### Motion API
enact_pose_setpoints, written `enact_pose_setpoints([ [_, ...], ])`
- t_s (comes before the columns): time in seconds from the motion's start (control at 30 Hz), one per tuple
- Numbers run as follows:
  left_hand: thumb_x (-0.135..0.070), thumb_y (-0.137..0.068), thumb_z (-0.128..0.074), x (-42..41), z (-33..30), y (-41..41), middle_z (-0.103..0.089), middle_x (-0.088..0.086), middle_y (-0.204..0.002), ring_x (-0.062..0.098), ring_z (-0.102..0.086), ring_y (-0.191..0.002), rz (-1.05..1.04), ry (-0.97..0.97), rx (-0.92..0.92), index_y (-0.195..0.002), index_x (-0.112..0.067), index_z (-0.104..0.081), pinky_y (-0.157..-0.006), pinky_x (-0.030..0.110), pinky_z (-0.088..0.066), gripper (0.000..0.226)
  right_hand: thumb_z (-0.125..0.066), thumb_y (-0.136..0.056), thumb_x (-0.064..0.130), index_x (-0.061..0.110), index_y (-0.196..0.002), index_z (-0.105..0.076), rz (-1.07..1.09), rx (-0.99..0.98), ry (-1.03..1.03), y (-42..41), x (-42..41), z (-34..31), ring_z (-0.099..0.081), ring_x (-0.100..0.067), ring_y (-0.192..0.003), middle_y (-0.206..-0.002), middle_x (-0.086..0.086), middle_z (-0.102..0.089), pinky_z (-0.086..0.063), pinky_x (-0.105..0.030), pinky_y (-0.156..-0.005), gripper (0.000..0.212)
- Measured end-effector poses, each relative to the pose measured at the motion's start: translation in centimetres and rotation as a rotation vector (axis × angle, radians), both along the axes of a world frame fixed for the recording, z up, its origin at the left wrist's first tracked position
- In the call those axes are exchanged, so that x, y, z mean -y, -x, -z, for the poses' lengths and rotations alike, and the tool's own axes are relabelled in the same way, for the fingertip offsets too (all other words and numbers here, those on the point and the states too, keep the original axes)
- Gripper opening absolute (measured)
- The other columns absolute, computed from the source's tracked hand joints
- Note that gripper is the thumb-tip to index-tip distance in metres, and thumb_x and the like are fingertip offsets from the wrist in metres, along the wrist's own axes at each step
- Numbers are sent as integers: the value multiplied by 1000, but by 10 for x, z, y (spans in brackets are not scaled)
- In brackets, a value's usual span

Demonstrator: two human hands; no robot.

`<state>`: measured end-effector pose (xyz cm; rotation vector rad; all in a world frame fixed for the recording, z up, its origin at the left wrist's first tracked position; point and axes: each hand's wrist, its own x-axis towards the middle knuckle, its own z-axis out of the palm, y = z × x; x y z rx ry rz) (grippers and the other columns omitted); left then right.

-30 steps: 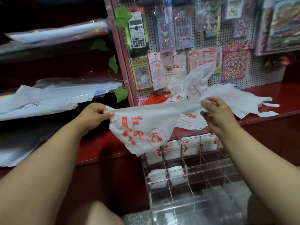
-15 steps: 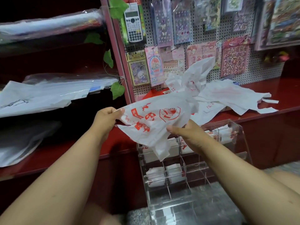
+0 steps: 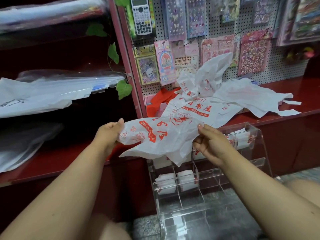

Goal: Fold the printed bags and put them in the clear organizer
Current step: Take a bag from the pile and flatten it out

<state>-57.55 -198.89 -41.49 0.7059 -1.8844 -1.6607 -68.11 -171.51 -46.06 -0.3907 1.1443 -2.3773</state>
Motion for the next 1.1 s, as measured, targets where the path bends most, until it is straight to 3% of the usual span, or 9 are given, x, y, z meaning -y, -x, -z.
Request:
enact_pose_setpoints([
  [0.13,-61,-94,-47,-13,10,-16,-68,7,-91,22,-65,-79,-159,-259,88,-106,-11,-64,-76,37,-54,54,-52,-95,12,6,-107,-61,17,59,73,-3,13,-6,-66,-18,-87,-101,-10,-70,-52,-33,-89,17],
  [0.27,-71,-90,-41,-42,31,-51,-59,15,-100,29,-62,-87,-84,-404,251,-124,-23,-54,-75,41,-53,60,-53,-96,11,7,-99,-63,60,100,85,-4,25,-8,-60,-13,-77,-88,-5,-68,-52,-24,-83,11],
  [0.37,-59,-93,-48,-56,37,-61,-60,23,-108,35,-67,-94,24,-518,119,-135,-28,-47,-75,42,-58,52,-53,-96,10,9,-90,-63,81,133,75,-6,30,-12,-55,-7,-63,-75,-1,-62,-50,-15,-64,11],
  [0.43,-47,-91,-56,-56,36,-63,-64,22,-110,33,-70,-91,40,-557,-52,-134,-20,-51,-72,38,-61,51,-54,-96,11,9,-92,-62,76,148,72,-6,32,-18,-54,-10,-65,-77,-3,-59,-50,-20,-67,9],
  [0.6,-3,-83,-71,-53,30,-60,-72,11,-103,23,-70,-93,-17,-186,-237,-125,-9,-48,-78,29,-56,48,-50,-98,12,7,-93,-58,75,166,82,-8,29,-42,-60,-9,-53,-58,1,-62,-56,-27,-64,11],
  [0.73,-10,-86,-71,-55,22,-51,-69,-3,-77,4,-60,-62,-92,159,-208,-98,-11,-67,-58,17,-47,12,-50,-99,21,7,-96,-63,28,167,78,-10,29,-58,-71,-16,-70,-69,-4,-72,-58,-37,-83,19],
  [0.87,-15,-91,-65,-54,12,-39,-69,0,-76,-4,-58,-53,-150,196,-326,-96,-6,-70,-55,10,-45,11,-54,-85,50,9,-103,-64,-138,-44,-86,-14,14,-50,-66,-27,-96,-95,-13,-71,-42,-47,-102,46],
  [1.0,-15,-95,-62,-53,7,-31,-67,5,-75,-2,-57,-53,-166,176,-368,-99,1,-69,-55,13,-45,19,-78,-69,10,5,-110,-59,-173,-243,-229,-30,8,-16,-69,-19,-88,-95,-11,-73,-47,-37,-99,46],
  [1.1,-19,-98,-58,-50,5,-30,-65,5,-71,-1,-54,-47,-199,178,-352,-86,-6,-68,-48,14,-44,21,-67,-72,-9,6,-115,-54,-62,-180,-81,-28,6,-17,-69,-20,-79,-91,-14,-72,-53,-31,-88,48],
])
